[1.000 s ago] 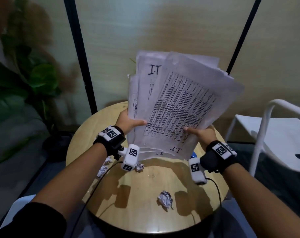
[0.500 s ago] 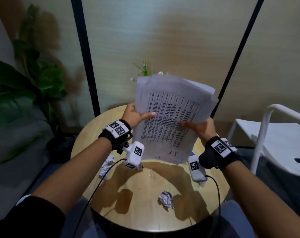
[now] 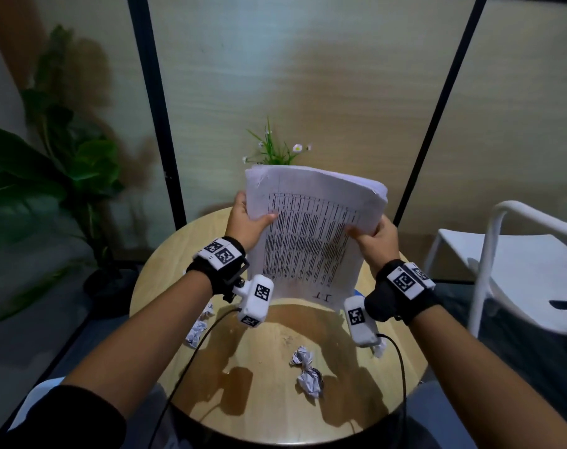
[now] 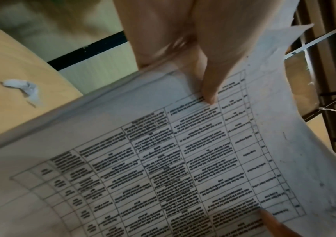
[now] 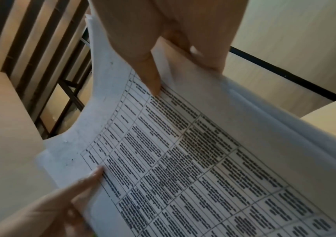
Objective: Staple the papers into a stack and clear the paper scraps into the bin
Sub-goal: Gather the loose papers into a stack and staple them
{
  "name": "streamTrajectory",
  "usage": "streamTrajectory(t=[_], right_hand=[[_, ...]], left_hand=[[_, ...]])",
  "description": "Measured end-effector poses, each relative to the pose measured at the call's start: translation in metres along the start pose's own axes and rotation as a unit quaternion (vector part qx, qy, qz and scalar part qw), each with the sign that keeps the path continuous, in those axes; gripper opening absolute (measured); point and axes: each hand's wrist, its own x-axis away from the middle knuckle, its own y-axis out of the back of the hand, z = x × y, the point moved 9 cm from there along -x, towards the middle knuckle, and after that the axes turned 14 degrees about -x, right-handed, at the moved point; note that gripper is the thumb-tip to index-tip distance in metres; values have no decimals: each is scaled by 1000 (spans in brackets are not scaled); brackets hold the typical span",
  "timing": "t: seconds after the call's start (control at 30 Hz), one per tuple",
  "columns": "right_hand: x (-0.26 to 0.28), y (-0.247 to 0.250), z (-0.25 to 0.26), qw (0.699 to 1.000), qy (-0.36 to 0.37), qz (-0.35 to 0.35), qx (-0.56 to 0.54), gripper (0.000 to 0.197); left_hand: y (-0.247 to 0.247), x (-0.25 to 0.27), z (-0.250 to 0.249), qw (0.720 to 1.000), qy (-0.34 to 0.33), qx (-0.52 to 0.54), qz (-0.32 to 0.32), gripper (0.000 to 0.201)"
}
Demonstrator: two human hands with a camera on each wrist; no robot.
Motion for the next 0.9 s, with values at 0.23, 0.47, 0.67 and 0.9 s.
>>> streamTrajectory(t=[0.23,0.47,0.67,0.9], right_hand=[[8,0,-28,999,-16,-24,16,50],[0,-10,1,1000,7,-15,-12,36],[9,-15,2,1000,19,-2,-10,41],[8,-8,-34,998,-44,-29,15,26]], left_hand=[[-24,17,23,985,20,-120,122,60],[-12,3,-4,994,-17,-88,62,40],[-12,13,-2,999,-7,-8,38,33],[-22,21,32,996,59,-43,57,36]])
